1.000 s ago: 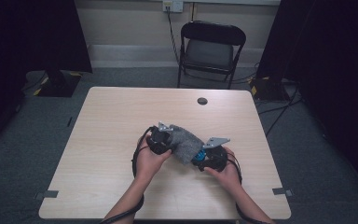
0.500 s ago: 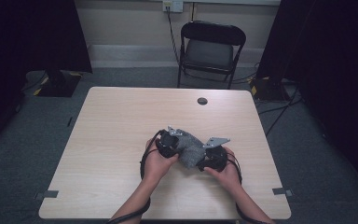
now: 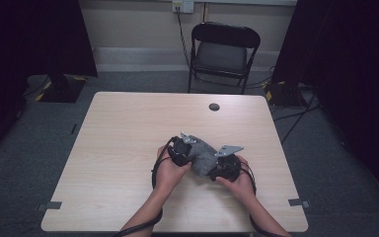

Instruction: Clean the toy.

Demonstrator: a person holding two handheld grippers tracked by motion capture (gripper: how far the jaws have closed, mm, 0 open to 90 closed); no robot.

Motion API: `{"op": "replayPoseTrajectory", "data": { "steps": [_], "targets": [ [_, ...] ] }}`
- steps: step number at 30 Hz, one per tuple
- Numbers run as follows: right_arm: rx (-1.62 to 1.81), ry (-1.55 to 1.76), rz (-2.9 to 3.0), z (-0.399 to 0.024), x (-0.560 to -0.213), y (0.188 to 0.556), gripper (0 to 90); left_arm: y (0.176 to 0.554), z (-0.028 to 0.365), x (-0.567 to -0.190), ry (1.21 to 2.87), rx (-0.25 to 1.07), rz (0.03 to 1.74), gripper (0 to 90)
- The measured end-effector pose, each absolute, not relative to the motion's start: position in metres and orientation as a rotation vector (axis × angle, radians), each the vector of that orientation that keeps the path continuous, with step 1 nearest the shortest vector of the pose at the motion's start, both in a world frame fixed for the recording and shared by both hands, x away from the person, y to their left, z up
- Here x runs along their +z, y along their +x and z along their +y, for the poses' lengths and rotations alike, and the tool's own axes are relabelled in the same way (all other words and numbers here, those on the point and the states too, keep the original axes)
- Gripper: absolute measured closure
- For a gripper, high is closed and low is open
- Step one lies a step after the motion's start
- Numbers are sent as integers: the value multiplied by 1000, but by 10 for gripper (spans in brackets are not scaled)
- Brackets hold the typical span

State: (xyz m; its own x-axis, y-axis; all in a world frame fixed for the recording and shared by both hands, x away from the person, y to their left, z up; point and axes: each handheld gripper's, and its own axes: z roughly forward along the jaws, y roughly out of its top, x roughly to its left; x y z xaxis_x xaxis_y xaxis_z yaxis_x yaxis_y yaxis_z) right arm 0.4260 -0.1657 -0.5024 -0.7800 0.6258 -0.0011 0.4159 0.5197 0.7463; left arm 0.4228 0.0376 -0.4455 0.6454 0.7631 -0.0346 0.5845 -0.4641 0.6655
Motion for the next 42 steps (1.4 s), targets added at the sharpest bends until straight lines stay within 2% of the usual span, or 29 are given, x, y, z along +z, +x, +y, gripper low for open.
{"op": "replayPoseTrajectory", "data": {
  "steps": [7,21,42],
  "targets": [
    [1116,876,2493,-166,-502,426,237,423,34,-451,2233,355,1037,722],
    [1116,876,2493,-166,-502,426,237,435,42,-447,2255,460,1078,734],
    [1116,875,2494,-166,-502,426,237,451,51,-442,2217,479,1152,735]
  ]
}}
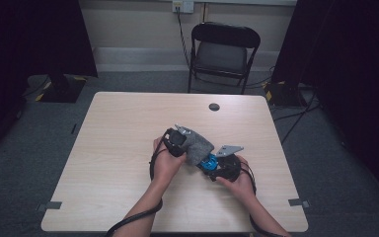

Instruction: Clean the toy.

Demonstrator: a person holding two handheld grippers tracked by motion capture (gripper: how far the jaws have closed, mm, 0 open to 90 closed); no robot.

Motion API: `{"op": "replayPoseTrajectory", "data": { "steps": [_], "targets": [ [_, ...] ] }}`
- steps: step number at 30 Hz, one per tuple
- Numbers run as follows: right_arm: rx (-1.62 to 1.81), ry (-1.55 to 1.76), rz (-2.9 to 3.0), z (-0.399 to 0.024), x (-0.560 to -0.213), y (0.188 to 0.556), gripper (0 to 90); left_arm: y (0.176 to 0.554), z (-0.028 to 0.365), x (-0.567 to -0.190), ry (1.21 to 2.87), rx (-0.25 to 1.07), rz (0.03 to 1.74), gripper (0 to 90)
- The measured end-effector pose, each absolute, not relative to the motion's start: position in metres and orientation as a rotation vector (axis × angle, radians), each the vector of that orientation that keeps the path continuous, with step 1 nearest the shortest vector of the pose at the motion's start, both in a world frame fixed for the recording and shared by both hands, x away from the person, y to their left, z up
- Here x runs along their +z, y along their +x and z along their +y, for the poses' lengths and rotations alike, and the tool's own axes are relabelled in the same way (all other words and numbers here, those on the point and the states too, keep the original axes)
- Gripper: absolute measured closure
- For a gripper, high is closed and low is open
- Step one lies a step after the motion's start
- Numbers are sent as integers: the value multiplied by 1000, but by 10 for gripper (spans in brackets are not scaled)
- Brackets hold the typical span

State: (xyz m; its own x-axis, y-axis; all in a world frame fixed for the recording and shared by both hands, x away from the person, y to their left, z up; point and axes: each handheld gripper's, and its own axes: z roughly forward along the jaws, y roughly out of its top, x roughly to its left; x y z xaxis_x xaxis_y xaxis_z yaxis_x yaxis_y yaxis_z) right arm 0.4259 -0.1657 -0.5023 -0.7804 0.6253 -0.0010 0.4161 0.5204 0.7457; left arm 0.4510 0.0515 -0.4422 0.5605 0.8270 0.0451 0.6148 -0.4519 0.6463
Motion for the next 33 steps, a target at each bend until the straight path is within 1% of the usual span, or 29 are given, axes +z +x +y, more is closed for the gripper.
{"op": "replayPoseTrajectory", "data": {
  "steps": [2,19,33],
  "targets": [
    [1115,874,2495,-166,-502,426,237,453,53,-442,2215,497,1159,735],
    [1115,876,2494,-166,-502,426,237,459,76,-447,2163,493,1247,735],
    [1115,874,2496,-166,-502,425,237,460,92,-450,2164,496,1292,735]
  ]
}}
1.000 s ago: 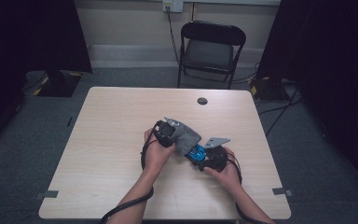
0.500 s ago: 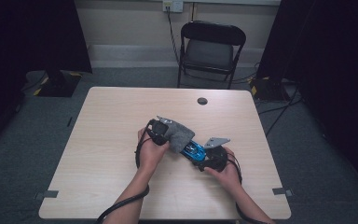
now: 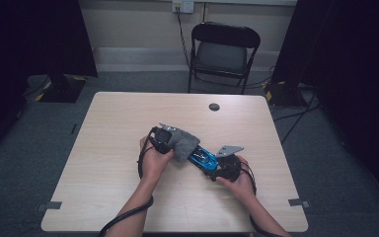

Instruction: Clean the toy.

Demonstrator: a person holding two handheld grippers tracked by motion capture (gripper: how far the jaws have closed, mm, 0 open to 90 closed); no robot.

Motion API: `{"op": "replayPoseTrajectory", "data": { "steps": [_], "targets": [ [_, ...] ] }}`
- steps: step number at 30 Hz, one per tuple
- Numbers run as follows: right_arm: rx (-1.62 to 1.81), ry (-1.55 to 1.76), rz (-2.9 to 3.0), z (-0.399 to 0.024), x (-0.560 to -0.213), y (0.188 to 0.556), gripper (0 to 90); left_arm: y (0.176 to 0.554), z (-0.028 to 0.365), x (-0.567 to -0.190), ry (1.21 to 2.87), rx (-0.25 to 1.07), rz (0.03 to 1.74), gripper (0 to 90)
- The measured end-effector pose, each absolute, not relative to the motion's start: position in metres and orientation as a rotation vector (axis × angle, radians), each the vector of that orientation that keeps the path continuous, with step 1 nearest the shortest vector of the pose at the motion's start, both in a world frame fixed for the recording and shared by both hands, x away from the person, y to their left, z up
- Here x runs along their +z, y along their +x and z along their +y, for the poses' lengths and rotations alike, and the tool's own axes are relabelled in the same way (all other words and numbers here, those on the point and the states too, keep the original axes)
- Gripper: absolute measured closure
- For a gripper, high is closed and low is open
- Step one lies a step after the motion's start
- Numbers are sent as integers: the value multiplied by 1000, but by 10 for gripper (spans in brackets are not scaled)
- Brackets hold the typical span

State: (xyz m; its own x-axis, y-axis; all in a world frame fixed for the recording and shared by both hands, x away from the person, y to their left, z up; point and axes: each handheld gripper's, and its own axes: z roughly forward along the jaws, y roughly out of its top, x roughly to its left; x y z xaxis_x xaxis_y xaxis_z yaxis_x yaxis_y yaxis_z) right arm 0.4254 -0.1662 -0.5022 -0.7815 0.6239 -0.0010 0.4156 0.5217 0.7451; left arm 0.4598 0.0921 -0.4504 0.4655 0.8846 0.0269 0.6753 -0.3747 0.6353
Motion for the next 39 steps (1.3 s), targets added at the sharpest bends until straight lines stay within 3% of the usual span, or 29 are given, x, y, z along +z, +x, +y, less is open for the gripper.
{"op": "replayPoseTrajectory", "data": {
  "steps": [39],
  "targets": [
    [1116,871,2496,-166,-502,425,237,458,139,-452,2120,514,1405,736]
  ]
}}
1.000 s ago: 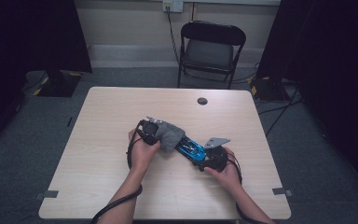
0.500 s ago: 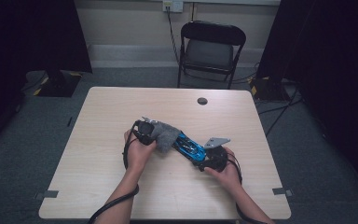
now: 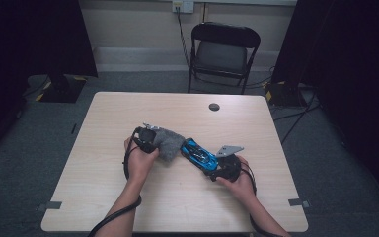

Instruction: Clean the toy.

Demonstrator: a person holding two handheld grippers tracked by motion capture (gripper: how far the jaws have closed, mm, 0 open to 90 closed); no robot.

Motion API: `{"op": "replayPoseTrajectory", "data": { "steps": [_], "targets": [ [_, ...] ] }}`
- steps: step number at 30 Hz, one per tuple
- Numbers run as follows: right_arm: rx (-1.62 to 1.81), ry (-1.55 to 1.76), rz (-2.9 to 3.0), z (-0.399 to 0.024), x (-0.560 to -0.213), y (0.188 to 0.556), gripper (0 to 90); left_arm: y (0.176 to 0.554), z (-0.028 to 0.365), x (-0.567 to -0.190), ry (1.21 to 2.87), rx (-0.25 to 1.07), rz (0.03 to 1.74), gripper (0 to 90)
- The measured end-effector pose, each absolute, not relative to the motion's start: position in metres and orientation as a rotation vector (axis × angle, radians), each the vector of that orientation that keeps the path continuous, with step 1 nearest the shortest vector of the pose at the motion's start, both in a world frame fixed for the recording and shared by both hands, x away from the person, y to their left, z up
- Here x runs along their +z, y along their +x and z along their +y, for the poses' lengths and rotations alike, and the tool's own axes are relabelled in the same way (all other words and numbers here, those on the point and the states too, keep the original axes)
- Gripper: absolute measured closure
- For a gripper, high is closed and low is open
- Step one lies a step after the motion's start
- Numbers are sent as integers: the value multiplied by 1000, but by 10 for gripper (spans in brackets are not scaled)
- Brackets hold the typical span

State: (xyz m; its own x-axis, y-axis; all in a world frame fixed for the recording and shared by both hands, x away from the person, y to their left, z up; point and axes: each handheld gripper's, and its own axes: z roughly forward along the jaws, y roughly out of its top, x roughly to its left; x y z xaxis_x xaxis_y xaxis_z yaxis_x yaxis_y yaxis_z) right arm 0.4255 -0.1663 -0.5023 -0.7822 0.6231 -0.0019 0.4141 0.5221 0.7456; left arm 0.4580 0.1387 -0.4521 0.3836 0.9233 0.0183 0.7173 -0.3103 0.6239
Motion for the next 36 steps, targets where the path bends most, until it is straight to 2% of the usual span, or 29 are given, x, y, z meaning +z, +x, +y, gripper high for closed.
{"op": "replayPoseTrajectory", "data": {
  "steps": [14,22,36],
  "targets": [
    [1116,872,2497,-166,-502,426,237,443,146,-432,2047,502,1357,736],
    [1116,872,2496,-166,-502,426,237,433,121,-423,2051,467,1261,735],
    [1116,872,2496,-166,-502,426,237,424,65,-433,2144,397,1128,732]
  ]
}}
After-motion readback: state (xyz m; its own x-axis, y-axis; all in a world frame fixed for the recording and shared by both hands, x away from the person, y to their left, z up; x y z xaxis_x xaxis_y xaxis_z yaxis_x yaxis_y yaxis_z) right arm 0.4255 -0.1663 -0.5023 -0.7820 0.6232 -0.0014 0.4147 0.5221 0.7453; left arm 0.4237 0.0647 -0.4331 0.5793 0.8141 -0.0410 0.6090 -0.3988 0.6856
